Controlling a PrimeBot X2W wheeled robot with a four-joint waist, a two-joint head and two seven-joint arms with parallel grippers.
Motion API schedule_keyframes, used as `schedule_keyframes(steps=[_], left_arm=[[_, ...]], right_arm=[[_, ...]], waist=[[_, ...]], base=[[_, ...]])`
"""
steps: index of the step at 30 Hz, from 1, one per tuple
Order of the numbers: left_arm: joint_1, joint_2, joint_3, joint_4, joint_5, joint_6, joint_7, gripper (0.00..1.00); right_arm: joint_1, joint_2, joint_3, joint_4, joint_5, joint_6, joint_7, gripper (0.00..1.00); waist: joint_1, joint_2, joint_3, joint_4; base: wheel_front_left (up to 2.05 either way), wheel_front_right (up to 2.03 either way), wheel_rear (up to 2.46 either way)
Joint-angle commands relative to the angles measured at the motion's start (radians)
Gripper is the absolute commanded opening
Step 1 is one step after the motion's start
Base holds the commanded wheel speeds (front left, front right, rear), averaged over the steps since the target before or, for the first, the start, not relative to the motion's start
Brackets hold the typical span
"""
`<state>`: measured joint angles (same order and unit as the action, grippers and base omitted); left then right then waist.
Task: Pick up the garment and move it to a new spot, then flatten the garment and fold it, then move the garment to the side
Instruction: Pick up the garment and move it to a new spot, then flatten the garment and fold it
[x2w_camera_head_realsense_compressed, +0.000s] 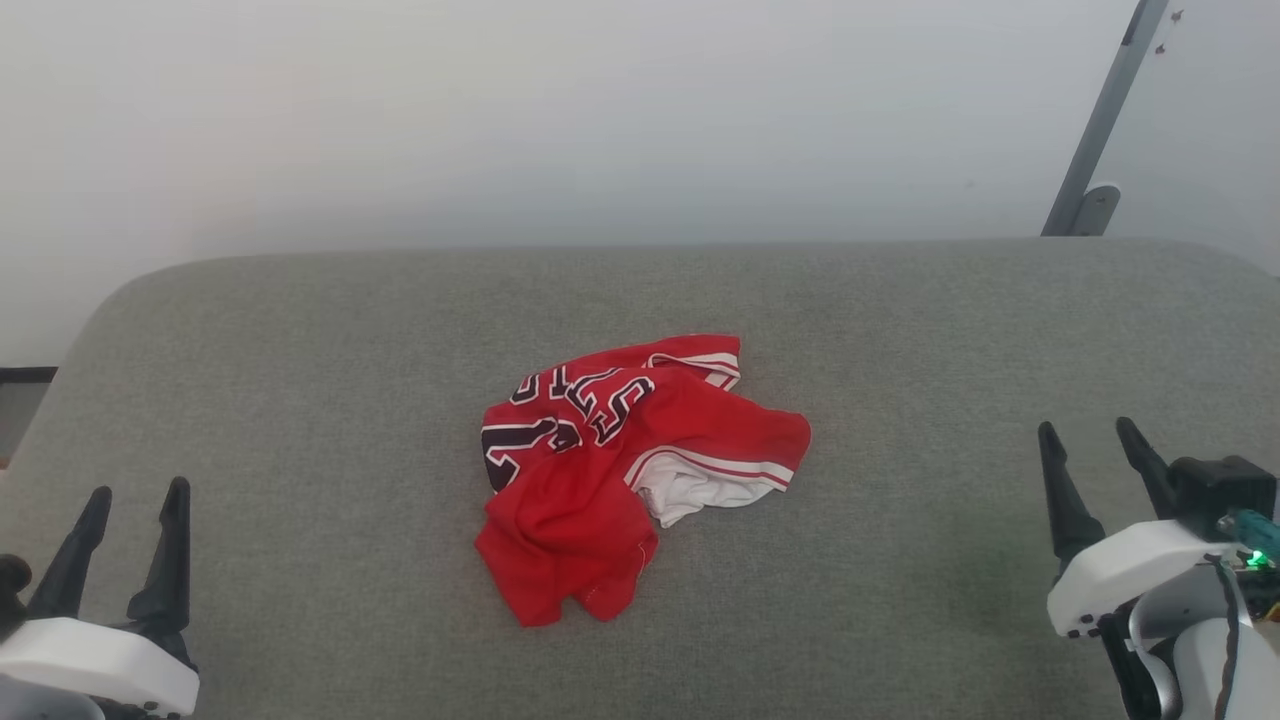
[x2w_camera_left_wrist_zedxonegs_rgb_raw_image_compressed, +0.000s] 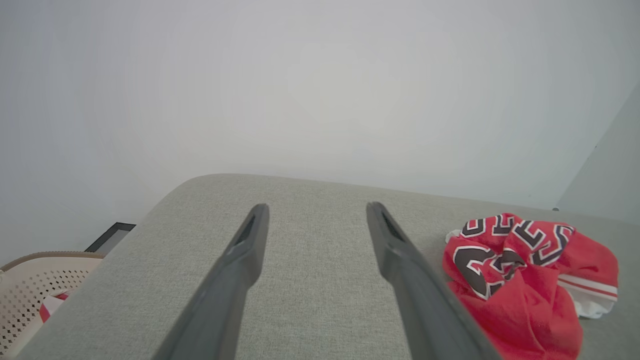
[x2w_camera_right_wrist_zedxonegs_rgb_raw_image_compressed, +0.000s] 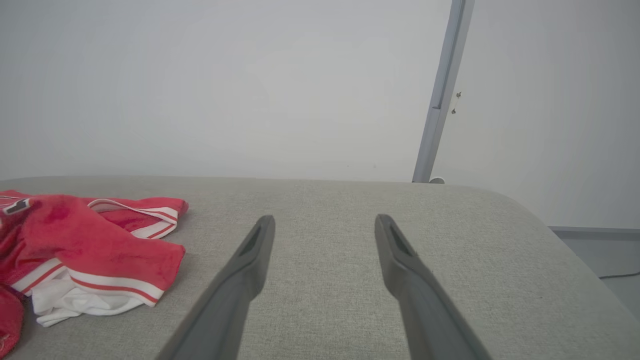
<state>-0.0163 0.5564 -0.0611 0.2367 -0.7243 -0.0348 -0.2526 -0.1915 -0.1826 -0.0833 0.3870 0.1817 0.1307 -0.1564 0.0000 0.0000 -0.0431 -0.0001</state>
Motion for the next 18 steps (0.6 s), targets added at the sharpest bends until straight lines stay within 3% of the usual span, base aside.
schedule_keyframes(steps=[1,9,18], left_arm=[[-0.008,-0.004,0.002,0.002,0.01,-0.005,-0.007,1.0],[-0.029,-0.017,-0.005,0.001,0.015,-0.016,-0.008,1.0],[-0.08,-0.042,-0.045,-0.02,0.03,-0.03,-0.009,1.0]], right_arm=[[0.005,0.005,0.008,-0.008,-0.005,0.0,0.007,1.0],[-0.007,0.006,0.091,-0.022,0.036,0.0,0.049,1.0],[-0.057,-0.017,0.276,-0.038,0.121,0.0,0.155,1.0]], waist=[[0.0,0.0,0.002,0.003],[0.0,0.0,0.022,0.041],[0.0,0.0,0.096,0.136]], base=[[0.0,0.0,0.0],[0.0,0.0,0.0],[0.0,0.0,0.0]])
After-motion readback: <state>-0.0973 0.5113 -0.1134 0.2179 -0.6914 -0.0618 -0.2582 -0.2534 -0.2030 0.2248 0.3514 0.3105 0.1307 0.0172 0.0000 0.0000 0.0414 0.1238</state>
